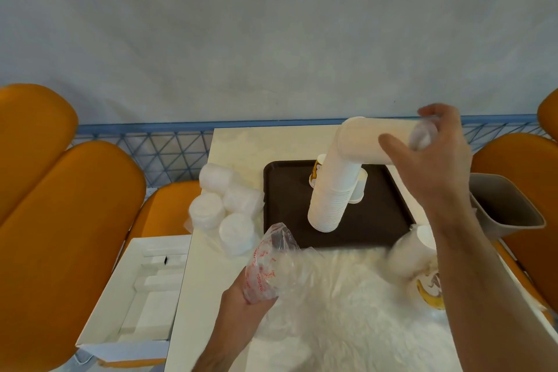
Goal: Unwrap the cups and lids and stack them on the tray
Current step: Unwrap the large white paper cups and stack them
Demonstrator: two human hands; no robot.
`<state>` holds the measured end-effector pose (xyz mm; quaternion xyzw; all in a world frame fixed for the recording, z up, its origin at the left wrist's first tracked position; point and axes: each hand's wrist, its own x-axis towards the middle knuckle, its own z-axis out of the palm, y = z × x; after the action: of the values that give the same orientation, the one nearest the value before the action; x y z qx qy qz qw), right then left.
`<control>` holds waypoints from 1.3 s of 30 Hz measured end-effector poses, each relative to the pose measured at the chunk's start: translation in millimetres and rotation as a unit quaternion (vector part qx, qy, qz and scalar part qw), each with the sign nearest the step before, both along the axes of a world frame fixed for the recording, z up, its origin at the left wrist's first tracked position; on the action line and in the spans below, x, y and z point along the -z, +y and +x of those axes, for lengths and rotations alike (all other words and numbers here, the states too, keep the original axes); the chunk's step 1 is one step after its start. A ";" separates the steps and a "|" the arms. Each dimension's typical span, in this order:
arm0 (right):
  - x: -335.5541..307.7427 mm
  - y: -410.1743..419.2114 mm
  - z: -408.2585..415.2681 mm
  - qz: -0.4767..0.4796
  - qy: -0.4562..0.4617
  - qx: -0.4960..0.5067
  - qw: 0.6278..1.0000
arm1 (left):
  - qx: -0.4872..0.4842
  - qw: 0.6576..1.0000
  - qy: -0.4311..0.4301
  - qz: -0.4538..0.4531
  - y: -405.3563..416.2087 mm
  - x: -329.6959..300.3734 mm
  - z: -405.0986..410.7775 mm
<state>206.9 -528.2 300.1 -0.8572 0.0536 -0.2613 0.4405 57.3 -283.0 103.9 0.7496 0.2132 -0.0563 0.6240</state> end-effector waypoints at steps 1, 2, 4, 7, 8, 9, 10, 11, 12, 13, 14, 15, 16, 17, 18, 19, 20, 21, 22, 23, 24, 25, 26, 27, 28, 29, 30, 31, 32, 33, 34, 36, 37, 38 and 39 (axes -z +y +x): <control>-2.6 3.1 4.6 -0.004 -0.018 0.004 1.000 | -0.001 1.000 -0.001 -0.001 -0.1 0.1 -0.4; -5.3 6.9 9.4 -0.014 -0.033 0.009 0.999 | -0.001 1.000 -0.004 -0.002 -0.3 -0.3 -0.8; -8.2 13.8 20.1 -0.036 -0.064 0.019 0.997 | -0.005 1.000 -0.004 -0.005 0.5 1.2 -1.3; -8.6 23.2 35.9 -0.052 -0.097 0.014 0.994 | -0.012 1.000 0.004 -0.005 -1.1 5.4 1.8; -7.2 25.5 40.8 -0.062 -0.100 0.010 0.993 | -0.018 1.000 0.009 -0.005 -1.1 7.8 1.9; -4.8 27.1 45.8 -0.077 -0.098 0.007 0.992 | -0.020 1.000 0.011 -0.006 -0.8 8.7 1.3; -1.3 28.5 50.2 -0.095 -0.091 0.002 0.991 | -0.018 1.000 0.007 -0.007 -0.4 8.6 0.2; 3.8 30.0 54.0 -0.114 -0.076 -0.005 0.991 | -0.008 1.000 -0.003 -0.010 -0.3 7.7 -1.3; 10.7 31.5 56.9 -0.136 -0.057 -0.015 0.989 | 0.002 1.000 -0.010 -0.011 0.0 8.1 -3.0; 19.6 33.2 58.6 -0.160 -0.036 -0.026 0.986 | 0.001 1.000 -0.012 -0.011 0.3 8.4 -3.6; 29.5 34.9 59.3 -0.184 -0.016 -0.038 0.982 | -0.009 1.000 -0.009 -0.008 0.6 8.2 -3.5; 40.0 35.8 59.4 -0.202 0.001 -0.051 0.978 | -0.018 1.000 -0.003 -0.007 0.0 7.1 -2.2; 49.3 35.9 59.1 -0.213 0.009 -0.060 0.975 | -0.017 1.000 -0.001 -0.007 -0.4 4.8 -2.3; 56.8 35.1 59.0 -0.218 0.009 -0.064 0.974 | -0.016 1.000 0.000 -0.004 -1.3 3.9 -1.4; 61.7 33.9 59.2 -0.221 0.003 -0.065 0.973 | -0.017 1.000 -0.002 -0.006 -1.9 1.4 -1.4; 63.8 32.7 59.2 -0.224 -0.004 -0.063 0.973 | -0.020 1.000 -0.005 -0.010 -1.8 0.6 -1.4; 64.5 32.1 59.7 -0.228 -0.007 -0.062 0.972 | -0.024 1.000 -0.008 -0.016 -1.3 0.2 -2.1; 65.1 31.2 60.4 -0.233 -0.007 -0.063 0.970 | -0.025 0.999 -0.013 -0.020 -1.3 -0.8 -3.2; 65.6 30.0 60.9 -0.239 -0.005 -0.064 0.969 | -0.023 0.999 -0.020 -0.024 -1.1 -3.5 -4.4; 65.8 28.4 61.1 -0.242 0.000 -0.064 0.968 | -0.016 0.999 -0.030 -0.032 -0.8 -5.7 -5.2; 65.6 27.2 59.5 -0.241 0.003 -0.065 0.968 | -0.007 0.998 -0.037 -0.040 -1.1 -7.9 -5.3; 65.6 26.4 56.0 -0.235 -0.002 -0.066 0.970 | -0.001 0.998 -0.043 -0.046 -1.4 -9.5 -5.8; 65.9 26.4 49.8 -0.222 -0.015 -0.067 0.973 | -0.006 0.998 -0.046 -0.051 -2.4 -12.2 -5.1; 68.1 26.9 41.0 -0.202 -0.032 -0.072 0.976 | -0.022 0.997 -0.041 -0.057 -3.1 -14.6 -4.3; 71.6 28.0 29.6 -0.173 -0.046 -0.079 0.981 | -0.039 0.997 -0.032 -0.062 -4.5 -19.1 -2.0; 77.2 29.5 16.0 -0.132 -0.048 -0.093 0.986 | -0.049 0.996 -0.023 -0.071 -4.2 -19.7 0.0; 84.5 30.7 1.0 -0.083 -0.030 -0.113 0.990 | -0.059 0.994 -0.020 -0.088 -4.3 -21.4 1.3; 93.1 31.8 -14.7 -0.034 0.002 -0.138 0.990 | -0.070 0.992 -0.023 -0.100 -4.3 -24.7 1.8; 103.3 32.0 -29.4 0.009 0.043 -0.163 0.986 | -0.077 0.991 -0.024 -0.109 -4.1 -30.0 1.6; 113.6 31.2 -42.3 0.050 0.084 -0.185 0.978 | -0.071 0.990 -0.030 -0.119 -3.2 -32.4 2.1; 124.4 29.5 -53.9 0.097 0.129 -0.205 0.965 | -0.064 0.988 -0.038 -0.132 -2.8 -36.9 3.1; 140.9 25.9 -72.2 0.220 0.226 -0.241 0.918 | -0.062 0.983 -0.056 -0.165 -2.4 -48.1 4.7; 147.2 24.4 -78.6 0.280 0.271 -0.263 0.883 | -0.060 0.976 -0.071 -0.197 -1.0 -50.8 5.5; 152.5 23.8 -83.7 0.320 0.308 -0.286 0.849 | -0.056 0.967 -0.080 -0.235 0.1 -53.1 6.2; 155.6 23.7 -87.0 0.335 0.331 -0.307 0.827 | -0.051 0.958 -0.077 -0.271 1.8 -52.7 6.5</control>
<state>119.9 -504.4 144.5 -0.6643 0.0150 0.2210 0.7139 63.8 -281.2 156.6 0.5424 0.1794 -0.0221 0.8204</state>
